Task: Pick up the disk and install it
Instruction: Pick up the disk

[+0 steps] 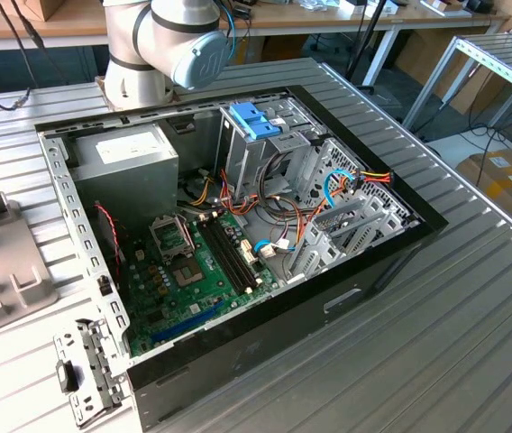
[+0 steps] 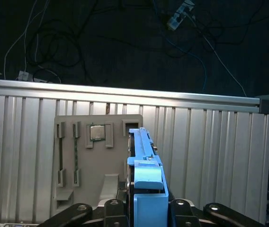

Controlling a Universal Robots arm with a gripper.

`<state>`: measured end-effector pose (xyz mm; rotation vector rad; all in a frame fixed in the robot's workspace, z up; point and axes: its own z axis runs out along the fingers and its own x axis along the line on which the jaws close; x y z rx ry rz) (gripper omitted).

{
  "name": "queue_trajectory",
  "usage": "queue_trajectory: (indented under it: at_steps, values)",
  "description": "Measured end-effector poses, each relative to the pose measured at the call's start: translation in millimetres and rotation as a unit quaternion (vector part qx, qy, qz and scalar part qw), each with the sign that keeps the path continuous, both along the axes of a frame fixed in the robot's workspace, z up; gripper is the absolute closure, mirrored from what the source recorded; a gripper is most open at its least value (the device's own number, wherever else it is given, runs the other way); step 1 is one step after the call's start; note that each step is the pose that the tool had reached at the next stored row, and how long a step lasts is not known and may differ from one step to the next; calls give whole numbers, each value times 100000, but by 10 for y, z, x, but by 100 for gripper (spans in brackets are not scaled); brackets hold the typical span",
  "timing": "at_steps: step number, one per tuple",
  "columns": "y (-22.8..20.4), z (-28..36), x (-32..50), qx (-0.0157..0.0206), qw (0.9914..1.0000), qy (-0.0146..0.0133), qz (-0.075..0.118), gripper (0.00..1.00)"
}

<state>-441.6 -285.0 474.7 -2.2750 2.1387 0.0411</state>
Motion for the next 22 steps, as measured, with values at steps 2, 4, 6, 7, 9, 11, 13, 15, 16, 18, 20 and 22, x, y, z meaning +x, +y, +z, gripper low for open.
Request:
queue_trajectory:
  at_steps: [2, 4, 6, 7, 9, 11, 13, 15, 16, 18, 20, 22]
  values:
    - [0, 22, 0, 0, 100000, -1, -1, 63]
    - [0, 42, 0, 3, 100000, -5, 0, 63]
    - [0, 68, 0, 3, 100000, 1, 0, 63]
    - [0, 79, 0, 2, 100000, 1, 0, 63]
    - [0, 106, 0, 1, 100000, 1, -1, 63]
    - [0, 128, 0, 2, 100000, 0, 0, 63]
    - [0, 148, 0, 3, 100000, -1, 2, 63]
    - [0, 192, 0, -1, 100000, 5, 1, 63]
    - [0, 200, 0, -1, 100000, 7, 1, 63]
    - [0, 201, 0, 5, 100000, -5, 2, 63]
    - [0, 201, 0, 6, 100000, -3, 2, 63]
    - [0, 201, 0, 8, 100000, 0, 0, 63]
